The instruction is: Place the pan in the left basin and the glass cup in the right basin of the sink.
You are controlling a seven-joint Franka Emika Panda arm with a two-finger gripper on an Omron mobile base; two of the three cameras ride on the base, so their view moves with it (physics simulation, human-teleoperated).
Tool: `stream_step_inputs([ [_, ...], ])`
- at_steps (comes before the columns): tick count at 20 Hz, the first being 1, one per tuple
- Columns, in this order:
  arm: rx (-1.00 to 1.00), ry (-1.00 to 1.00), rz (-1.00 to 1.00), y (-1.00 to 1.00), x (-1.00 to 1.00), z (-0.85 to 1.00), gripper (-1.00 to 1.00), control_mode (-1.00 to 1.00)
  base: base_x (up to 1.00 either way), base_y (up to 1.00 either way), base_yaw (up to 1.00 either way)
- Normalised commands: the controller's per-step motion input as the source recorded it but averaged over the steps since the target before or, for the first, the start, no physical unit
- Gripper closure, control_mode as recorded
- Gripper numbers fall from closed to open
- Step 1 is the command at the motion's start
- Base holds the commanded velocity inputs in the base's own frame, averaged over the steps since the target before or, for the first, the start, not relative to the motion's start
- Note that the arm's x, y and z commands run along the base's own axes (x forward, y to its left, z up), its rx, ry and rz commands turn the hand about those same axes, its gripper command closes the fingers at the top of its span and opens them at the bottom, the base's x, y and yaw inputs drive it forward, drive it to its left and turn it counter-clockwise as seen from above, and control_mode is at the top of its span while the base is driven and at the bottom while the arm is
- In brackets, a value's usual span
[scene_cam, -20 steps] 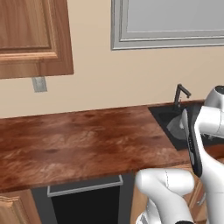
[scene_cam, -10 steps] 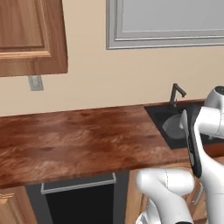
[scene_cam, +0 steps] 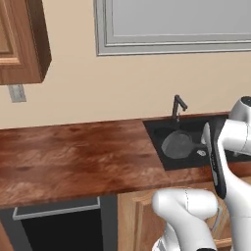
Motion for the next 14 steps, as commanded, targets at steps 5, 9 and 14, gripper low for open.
stream_step_inputs([
  [5, 0.00, 0.00, 0.00, 0.00, 0.00, 0.00, -1.00, 1.00, -0.19, -0.59, 0.00],
  [9, 0.00, 0.00, 0.00, 0.00, 0.00, 0.00, -1.00, 1.00, -0.14, -0.58, 0.00],
  [14, 0.00, 0.00, 0.00, 0.00, 0.00, 0.00, -1.00, 1.00, -0.05, -0.57, 0.00],
])
